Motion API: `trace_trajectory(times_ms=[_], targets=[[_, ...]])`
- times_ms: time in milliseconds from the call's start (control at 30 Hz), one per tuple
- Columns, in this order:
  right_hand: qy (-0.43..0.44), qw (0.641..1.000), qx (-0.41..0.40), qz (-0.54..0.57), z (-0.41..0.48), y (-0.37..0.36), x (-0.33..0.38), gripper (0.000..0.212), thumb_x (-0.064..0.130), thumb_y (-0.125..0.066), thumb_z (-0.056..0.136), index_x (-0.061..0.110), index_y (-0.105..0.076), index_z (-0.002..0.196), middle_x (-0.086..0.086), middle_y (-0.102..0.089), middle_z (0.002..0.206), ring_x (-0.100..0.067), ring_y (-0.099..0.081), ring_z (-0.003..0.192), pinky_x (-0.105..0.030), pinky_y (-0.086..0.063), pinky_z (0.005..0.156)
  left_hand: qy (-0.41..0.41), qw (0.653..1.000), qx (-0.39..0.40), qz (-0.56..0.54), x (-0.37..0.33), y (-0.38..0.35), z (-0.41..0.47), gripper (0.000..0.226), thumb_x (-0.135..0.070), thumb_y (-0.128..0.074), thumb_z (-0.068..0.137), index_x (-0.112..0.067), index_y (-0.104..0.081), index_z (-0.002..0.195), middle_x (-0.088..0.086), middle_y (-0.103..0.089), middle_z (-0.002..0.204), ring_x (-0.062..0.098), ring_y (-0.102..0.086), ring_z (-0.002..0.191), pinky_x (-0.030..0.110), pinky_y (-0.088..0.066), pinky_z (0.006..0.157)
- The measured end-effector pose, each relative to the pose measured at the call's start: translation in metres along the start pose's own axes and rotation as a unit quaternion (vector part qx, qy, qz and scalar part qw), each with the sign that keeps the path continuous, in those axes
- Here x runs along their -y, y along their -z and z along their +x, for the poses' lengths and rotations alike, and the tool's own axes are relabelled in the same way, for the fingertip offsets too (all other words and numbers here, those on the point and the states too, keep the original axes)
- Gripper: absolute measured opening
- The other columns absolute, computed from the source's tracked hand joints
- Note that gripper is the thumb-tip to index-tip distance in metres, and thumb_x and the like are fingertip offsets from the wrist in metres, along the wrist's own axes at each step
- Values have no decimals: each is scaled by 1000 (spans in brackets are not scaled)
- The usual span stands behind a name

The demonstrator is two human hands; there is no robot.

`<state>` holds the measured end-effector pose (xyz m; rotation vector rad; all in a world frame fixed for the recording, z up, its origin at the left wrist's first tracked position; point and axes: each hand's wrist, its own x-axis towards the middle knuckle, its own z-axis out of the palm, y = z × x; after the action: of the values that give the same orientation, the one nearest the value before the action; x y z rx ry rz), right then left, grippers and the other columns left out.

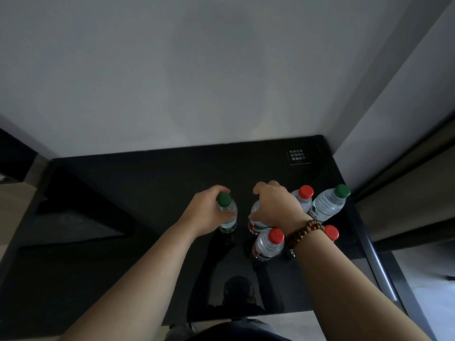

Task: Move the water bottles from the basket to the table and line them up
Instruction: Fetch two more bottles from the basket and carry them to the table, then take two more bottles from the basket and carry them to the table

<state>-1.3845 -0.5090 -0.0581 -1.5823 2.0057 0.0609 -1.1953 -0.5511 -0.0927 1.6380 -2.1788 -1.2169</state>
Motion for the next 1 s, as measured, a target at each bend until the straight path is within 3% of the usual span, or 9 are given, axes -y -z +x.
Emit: trace_trajectory(times_ms=[67,133,333,467,633,1000], targets=[[22,1000,1,-15,-3,7,11,74,33,-82,81,22,-46,144,-8,-47,137,-29,-48,127,-44,-54,97,-2,999,16,46,-1,15,-5,81,-38,-87,77,-31,-47,147,-9,-54,144,11,-52,132,24,-45,100],[43,999,-2,-34,-5,12,27,80,32,-82,81,22,-40,149,-8,-45,140,-29,-46,129,-43,-52,99,13,996,29,86,0,37,-13,84,-39,-86,78,-33,-43,150,-7,-48,151,14,-49,137,34,-46,108],[119,988,19,-101,-12,10,106,107,44,-84,77,25,-21,160,-9,-34,157,-32,-29,147,-49,-34,117,95,987,-28,127,32,108,-56,74,-39,-82,83,-32,-46,148,-3,-54,144,14,-58,124,30,-51,98],[174,976,23,-129,-19,-11,171,100,47,-82,80,23,-25,159,-10,-33,158,-32,-26,149,-48,-31,119,152,980,-63,111,78,144,-102,72,-39,-80,85,-31,-45,148,-2,-54,142,15,-57,123,26,-48,94],[233,957,41,-166,-29,-59,272,90,48,-78,83,23,-31,157,-10,-36,156,-32,-32,146,-48,-34,117,204,969,-108,89,159,194,-168,70,-39,-79,86,-28,-48,147,-2,-53,143,17,-56,125,30,-48,100],[394,887,108,-215,-103,-220,577,68,48,-69,91,21,-43,148,-7,-46,143,-29,-44,134,-49,-45,107,354,914,-188,69,400,316,-387,69,-45,-73,90,-20,-46,148,5,-56,142,23,-53,131,31,-44,105]])
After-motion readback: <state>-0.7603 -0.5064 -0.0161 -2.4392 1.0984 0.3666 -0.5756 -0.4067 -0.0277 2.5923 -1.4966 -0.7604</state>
